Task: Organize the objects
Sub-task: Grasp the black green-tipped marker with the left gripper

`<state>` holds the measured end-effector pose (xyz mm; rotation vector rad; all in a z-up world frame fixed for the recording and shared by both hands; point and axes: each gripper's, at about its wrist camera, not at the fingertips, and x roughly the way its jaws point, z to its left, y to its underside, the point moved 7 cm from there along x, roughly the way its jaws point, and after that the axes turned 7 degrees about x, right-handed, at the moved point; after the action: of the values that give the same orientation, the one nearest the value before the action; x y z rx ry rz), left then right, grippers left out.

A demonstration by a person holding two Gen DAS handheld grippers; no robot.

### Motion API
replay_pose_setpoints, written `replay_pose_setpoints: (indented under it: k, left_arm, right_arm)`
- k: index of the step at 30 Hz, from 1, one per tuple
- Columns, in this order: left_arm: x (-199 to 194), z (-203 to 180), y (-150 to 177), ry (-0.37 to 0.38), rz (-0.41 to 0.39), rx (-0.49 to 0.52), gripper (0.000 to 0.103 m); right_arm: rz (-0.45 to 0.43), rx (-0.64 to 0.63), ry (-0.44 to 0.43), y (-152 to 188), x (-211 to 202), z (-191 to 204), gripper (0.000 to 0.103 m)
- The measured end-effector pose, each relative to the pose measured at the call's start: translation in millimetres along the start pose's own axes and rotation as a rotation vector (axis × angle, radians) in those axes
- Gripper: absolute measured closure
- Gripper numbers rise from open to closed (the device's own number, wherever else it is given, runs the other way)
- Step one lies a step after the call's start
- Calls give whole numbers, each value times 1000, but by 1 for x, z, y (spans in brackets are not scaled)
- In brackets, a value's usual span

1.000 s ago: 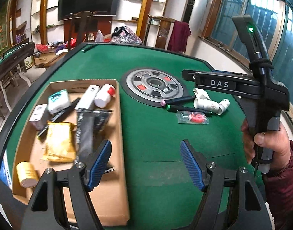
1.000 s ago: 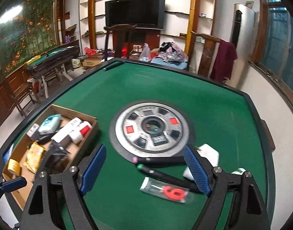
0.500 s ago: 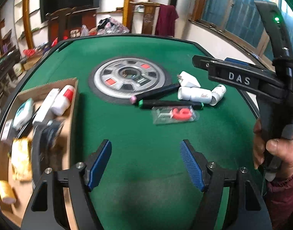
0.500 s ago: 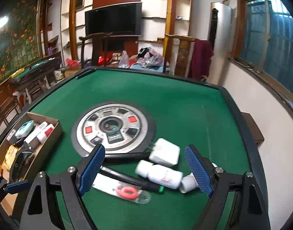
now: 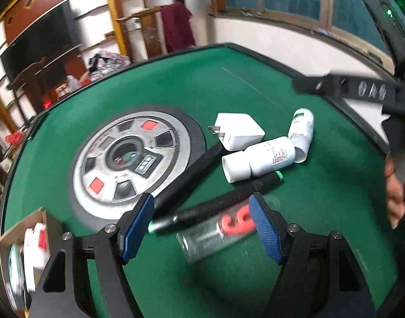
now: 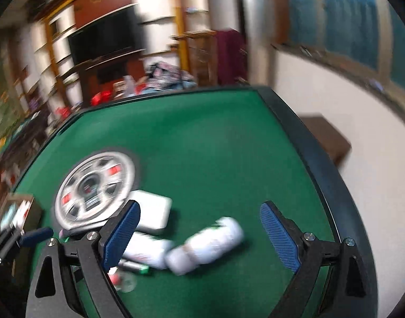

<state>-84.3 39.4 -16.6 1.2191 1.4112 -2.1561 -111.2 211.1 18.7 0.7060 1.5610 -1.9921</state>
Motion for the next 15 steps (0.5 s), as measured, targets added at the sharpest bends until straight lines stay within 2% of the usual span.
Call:
replay_pose_setpoints:
  k: [3, 4, 5, 11, 14, 15]
  left_arm:
    - [21, -5, 0, 23, 45, 46, 30]
    - [21, -6, -3, 37, 19, 40, 27]
    - [24, -7, -4, 57, 28, 31, 27]
    - [21, -14, 4, 143, 61, 9, 27]
    - [15, -23, 12, 167, 67, 23, 32]
    - [14, -28, 16, 192, 80, 23, 43]
  right_arm:
    - [42, 108, -1, -2, 8, -26, 8]
    - [51, 124, 3, -2, 11, -30, 8]
    - [58, 131, 7, -2, 13, -32, 8]
    - [60, 66, 40, 5, 16, -19, 8]
    - [-14, -19, 78, 4, 3, -3, 8]
    - [-54, -49, 84, 3, -7, 3, 8]
